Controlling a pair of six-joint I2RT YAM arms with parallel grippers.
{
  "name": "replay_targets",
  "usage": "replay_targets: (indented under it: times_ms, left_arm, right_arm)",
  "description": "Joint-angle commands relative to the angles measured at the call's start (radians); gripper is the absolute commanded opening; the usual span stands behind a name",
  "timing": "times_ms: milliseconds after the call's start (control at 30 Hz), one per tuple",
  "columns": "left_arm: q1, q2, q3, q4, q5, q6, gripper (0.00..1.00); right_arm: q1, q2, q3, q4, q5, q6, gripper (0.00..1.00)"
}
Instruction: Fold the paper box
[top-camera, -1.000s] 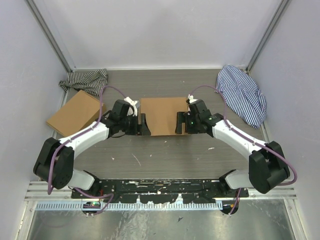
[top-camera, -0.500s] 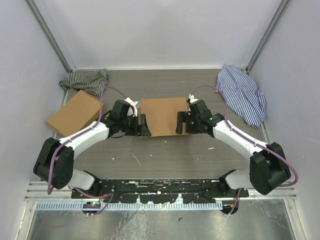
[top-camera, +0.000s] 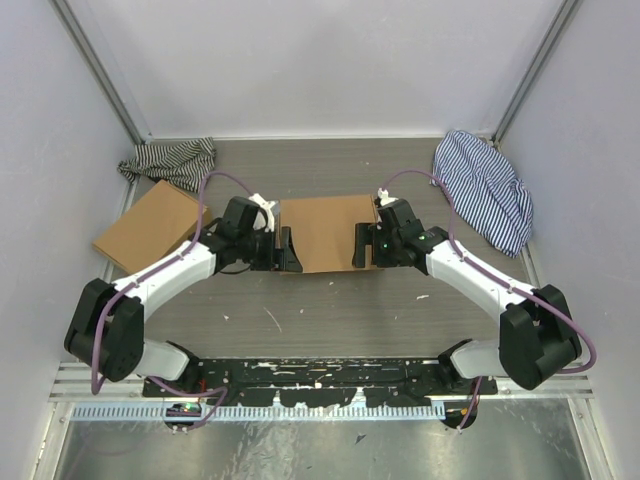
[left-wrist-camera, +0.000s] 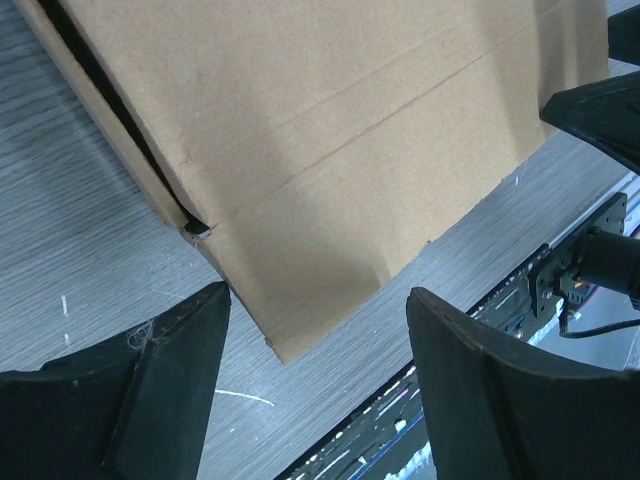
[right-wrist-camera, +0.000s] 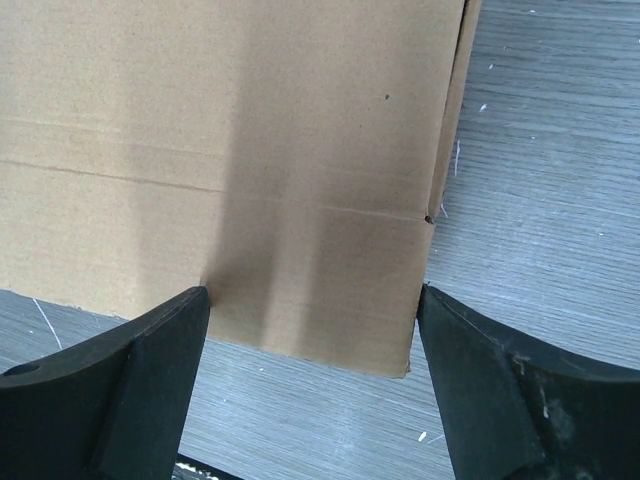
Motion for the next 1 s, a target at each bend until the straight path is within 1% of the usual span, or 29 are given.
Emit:
replay_targets:
  times_ms: [0,233,500,767,967]
  left_arm:
    - [-0.002,-0.009,0.034,-0.008,0.018,0.006,0.77]
    - [-0.002,0.049,0.008,0.020,0.015,0.008,0.76]
    - [-0.002,0.086,-0.005,0.046,0.017,0.011,0.75]
    - [-0.002,0.128,-0.018,0.047,-0.023,0.025,0.72]
    - [-0.003,0.135,-0.035,0.047,-0.097,0.032,0.70]
  right_arm:
    - [0.003,-0.008,0.037,0.028,-0.006,0.010,0.89]
    - [0.003,0.015,0.009,0.058,0.008,0.009,0.89]
    - [0.002,0.037,-0.011,0.079,0.018,0.009,0.84]
    - [0.002,0.068,-0.027,0.096,0.051,0.006,0.81]
    - [0.003,0.091,-0.044,0.116,0.077,0.010,0.80]
